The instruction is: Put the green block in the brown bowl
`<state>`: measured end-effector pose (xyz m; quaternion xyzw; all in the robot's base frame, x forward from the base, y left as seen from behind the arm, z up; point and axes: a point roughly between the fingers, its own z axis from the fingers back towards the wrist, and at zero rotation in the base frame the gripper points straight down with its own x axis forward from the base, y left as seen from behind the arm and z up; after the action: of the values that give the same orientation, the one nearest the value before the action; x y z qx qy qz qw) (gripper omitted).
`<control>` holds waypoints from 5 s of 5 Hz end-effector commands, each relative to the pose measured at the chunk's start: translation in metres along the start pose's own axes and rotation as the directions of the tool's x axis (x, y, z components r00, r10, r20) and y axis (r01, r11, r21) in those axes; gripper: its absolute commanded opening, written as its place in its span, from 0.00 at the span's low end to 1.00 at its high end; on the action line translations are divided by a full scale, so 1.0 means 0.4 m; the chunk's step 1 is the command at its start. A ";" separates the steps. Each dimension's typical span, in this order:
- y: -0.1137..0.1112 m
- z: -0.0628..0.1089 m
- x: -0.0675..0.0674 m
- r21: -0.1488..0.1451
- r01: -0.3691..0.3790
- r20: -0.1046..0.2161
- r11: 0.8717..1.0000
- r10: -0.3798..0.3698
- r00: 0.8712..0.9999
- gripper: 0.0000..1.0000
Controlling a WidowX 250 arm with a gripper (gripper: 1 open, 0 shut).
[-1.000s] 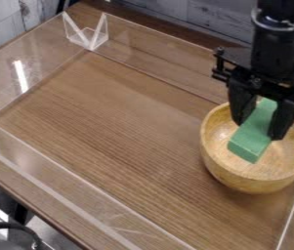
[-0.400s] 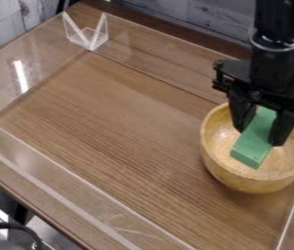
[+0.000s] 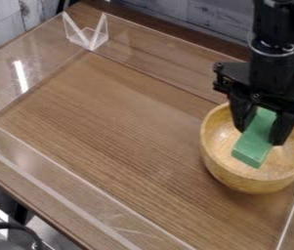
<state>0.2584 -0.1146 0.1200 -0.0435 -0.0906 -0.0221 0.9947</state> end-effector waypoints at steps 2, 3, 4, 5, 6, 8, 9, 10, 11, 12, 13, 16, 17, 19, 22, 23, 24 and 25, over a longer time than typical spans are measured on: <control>-0.002 0.019 0.020 -0.009 0.003 0.057 1.000 -0.002 0.998 0.00; 0.000 0.022 0.024 -0.010 0.001 0.068 1.000 0.000 0.998 0.00; -0.001 0.025 0.025 -0.011 0.000 0.078 1.000 0.001 0.997 0.00; -0.002 0.026 0.026 -0.012 -0.001 0.089 1.000 0.002 0.996 0.00; -0.002 0.023 0.029 -0.012 -0.005 0.090 1.000 0.007 0.996 0.00; -0.001 0.018 0.033 -0.013 -0.014 0.093 1.000 0.015 0.996 0.00; -0.001 0.017 0.035 -0.013 -0.019 0.094 1.000 0.020 0.995 0.00; 0.001 0.016 0.037 -0.014 -0.023 0.096 1.000 0.024 0.995 0.00; 0.002 0.016 0.039 -0.014 -0.027 0.098 1.000 0.028 0.995 0.00; 0.003 0.016 0.040 -0.015 -0.031 0.099 0.999 0.032 0.995 0.00; 0.004 0.016 0.042 -0.016 -0.034 0.101 0.999 0.036 0.994 0.00; 0.007 0.015 0.047 -0.019 -0.043 0.104 0.999 0.045 0.993 0.00; 0.008 0.015 0.049 -0.020 -0.046 0.106 0.999 0.048 0.993 0.00; 0.010 0.016 0.052 -0.022 -0.051 0.108 0.998 0.053 0.993 0.00; 0.010 0.014 0.057 -0.024 -0.057 0.111 0.998 0.059 0.992 0.00; 0.011 0.013 0.058 -0.025 -0.058 0.112 0.998 0.061 0.992 0.00; 0.011 0.012 0.060 -0.026 -0.060 0.113 0.998 0.062 0.992 0.00; 0.011 0.012 0.061 -0.027 -0.061 0.113 0.998 0.064 0.992 0.00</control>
<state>0.2734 -0.1095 0.1152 -0.0507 -0.1222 0.0080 0.9912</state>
